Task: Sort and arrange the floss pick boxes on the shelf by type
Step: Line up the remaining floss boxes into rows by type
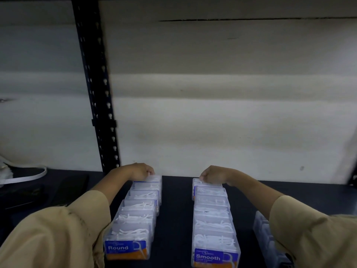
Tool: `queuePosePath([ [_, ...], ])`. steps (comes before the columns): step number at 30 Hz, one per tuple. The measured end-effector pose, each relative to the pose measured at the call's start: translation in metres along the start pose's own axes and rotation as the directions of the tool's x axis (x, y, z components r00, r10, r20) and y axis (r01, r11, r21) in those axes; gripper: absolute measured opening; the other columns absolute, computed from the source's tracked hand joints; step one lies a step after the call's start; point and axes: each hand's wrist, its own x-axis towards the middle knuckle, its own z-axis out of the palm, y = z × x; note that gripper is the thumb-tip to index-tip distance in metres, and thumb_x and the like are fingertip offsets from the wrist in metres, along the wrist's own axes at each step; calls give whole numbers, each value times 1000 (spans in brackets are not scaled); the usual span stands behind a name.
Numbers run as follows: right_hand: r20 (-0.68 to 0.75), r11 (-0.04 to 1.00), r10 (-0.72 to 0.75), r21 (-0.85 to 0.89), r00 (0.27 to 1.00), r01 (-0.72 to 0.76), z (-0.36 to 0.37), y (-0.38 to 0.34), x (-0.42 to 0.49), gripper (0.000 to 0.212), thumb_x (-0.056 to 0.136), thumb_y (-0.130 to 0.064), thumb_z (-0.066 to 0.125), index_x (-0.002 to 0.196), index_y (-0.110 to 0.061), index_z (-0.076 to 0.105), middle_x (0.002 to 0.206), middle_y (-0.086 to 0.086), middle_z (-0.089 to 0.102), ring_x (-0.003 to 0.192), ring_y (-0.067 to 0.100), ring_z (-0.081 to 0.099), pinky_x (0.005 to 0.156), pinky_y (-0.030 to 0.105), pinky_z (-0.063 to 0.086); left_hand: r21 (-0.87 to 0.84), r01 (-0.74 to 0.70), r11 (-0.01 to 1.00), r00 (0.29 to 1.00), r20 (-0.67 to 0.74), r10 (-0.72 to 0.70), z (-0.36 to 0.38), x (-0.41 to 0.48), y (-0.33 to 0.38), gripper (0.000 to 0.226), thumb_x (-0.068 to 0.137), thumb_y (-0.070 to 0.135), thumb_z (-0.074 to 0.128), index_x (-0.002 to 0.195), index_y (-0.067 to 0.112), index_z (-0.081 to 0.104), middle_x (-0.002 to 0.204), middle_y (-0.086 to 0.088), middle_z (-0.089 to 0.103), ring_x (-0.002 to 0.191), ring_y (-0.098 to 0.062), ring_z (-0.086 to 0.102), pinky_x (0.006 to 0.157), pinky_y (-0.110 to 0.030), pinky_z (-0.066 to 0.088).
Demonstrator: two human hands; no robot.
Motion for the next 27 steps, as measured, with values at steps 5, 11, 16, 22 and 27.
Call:
queuePosePath([
  [5, -10, 1000, 18, -10, 1000, -18, 2, -2, -1, 38, 98, -14, 30, 115, 6, 56, 120, 18, 57, 92, 18, 43, 84, 26, 35, -6, -5, 1000, 1000, 6, 5, 2, -5, -3, 47, 91, 2, 28, 128, 17, 53, 136, -7, 51, 123, -23, 47, 101, -27, 36],
  [11, -66, 999, 25, 26, 997, -23, 8, -2, -2, 38, 97, -16, 34, 107, 13, 56, 108, 26, 59, 86, 18, 40, 79, 31, 39, -12, -8, 1000, 1000, 6, 8, 4, -11, -1, 46, 93, 4, 28, 130, 18, 52, 138, -6, 49, 125, -24, 46, 103, -27, 34],
  [16, -151, 997, -53, 43, 987, 61, 11, 4, -12, 36, 99, -24, 36, 115, -4, 62, 121, 7, 61, 116, 25, 52, 90, 27, 36, -22, -4, 1000, 999, -36, 3, 7, -17, 0, 43, 94, 9, 29, 126, 22, 55, 136, -2, 52, 123, -21, 47, 105, -28, 34],
  [22, -242, 991, -113, 38, 964, 126, 5, 17, -49, 36, 98, -31, 40, 124, -15, 58, 136, 3, 53, 123, 21, 49, 101, 29, 36, 83, -59, 995, 976, -203, 75, 16, -26, 24, 35, 97, 22, 33, 122, 37, 53, 125, -1, 51, 121, -23, 44, 105, -48, 31],
  [27, -325, 990, -113, 48, 939, 136, -9, 34, -97, 36, 98, -33, 39, 126, -19, 56, 134, -1, 52, 122, 20, 48, 100, 28, 37, 72, -217, 974, 919, -322, 228, 18, -54, 74, 34, 98, 29, 37, 130, 37, 46, 130, -4, 48, 127, -24, 41, 106, -45, 33],
])
